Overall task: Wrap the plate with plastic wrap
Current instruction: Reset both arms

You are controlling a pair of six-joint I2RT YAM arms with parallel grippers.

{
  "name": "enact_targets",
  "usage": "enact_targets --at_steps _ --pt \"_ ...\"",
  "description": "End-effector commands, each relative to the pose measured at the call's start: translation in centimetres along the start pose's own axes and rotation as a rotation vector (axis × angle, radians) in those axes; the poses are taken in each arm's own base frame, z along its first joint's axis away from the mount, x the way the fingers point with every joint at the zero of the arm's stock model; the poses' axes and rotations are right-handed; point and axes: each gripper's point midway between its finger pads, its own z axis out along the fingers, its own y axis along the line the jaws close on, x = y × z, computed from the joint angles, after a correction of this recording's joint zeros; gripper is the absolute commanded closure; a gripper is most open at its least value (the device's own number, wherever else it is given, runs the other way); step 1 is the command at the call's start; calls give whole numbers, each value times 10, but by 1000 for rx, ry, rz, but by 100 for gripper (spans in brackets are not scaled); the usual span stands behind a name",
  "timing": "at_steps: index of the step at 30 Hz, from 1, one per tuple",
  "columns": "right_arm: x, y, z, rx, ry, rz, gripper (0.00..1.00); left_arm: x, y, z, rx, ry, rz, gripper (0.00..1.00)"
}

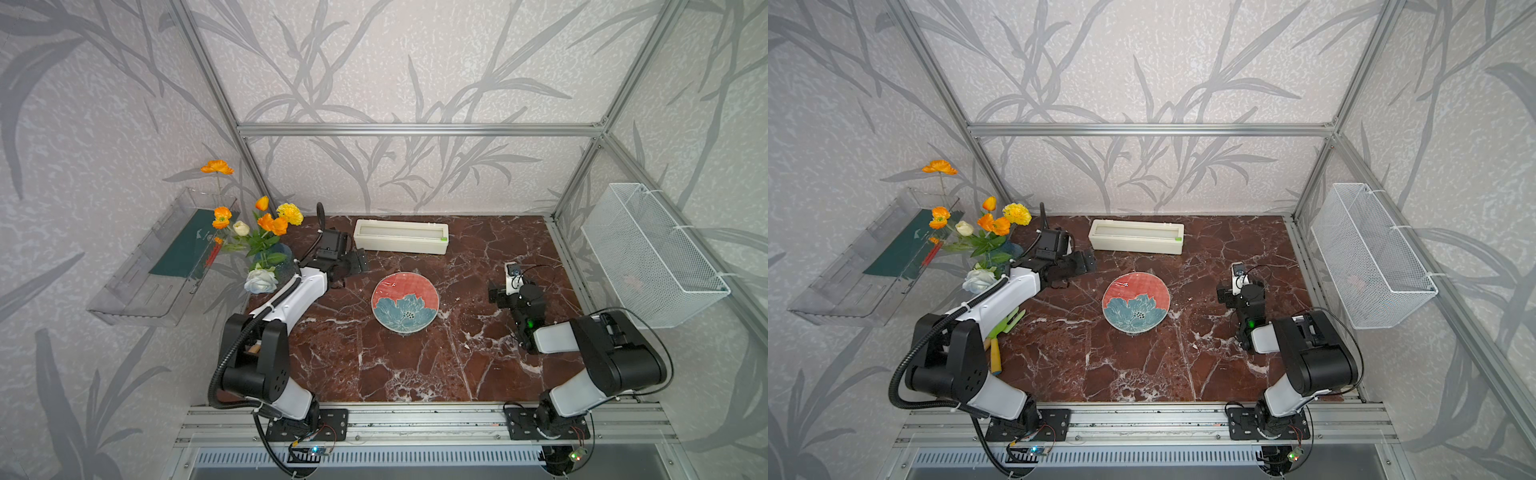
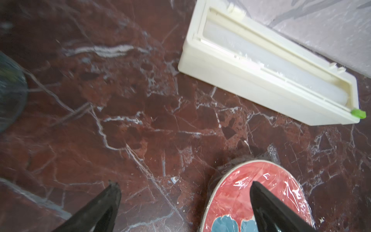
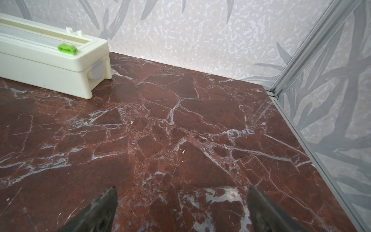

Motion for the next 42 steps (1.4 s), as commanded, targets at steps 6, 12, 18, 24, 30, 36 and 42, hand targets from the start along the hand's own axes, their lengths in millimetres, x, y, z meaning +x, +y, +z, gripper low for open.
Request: enact_targets --at_steps 6,12,18,24,30,36,42 --pt "-6 1 1 -5 -23 8 1 -15 80 -31 -417 -190 140 0" --pt "-5 1 2 -10 -17 12 1 -1 126 -47 -630 -377 245 1" --pt "-5 1 3 -11 -15 14 1 21 127 -29 -536 -557 294 1" --pt "-5 1 3 -12 -15 13 1 25 117 -12 -315 -631 240 1" --pt "-5 1 3 -12 -15 14 1 24 132 6 -349 -547 189 1" --pt "-5 1 3 -13 -15 13 1 20 134 8 -339 -555 179 1" --pt "-5 1 3 -13 -15 14 1 21 134 8 -337 -548 178 1"
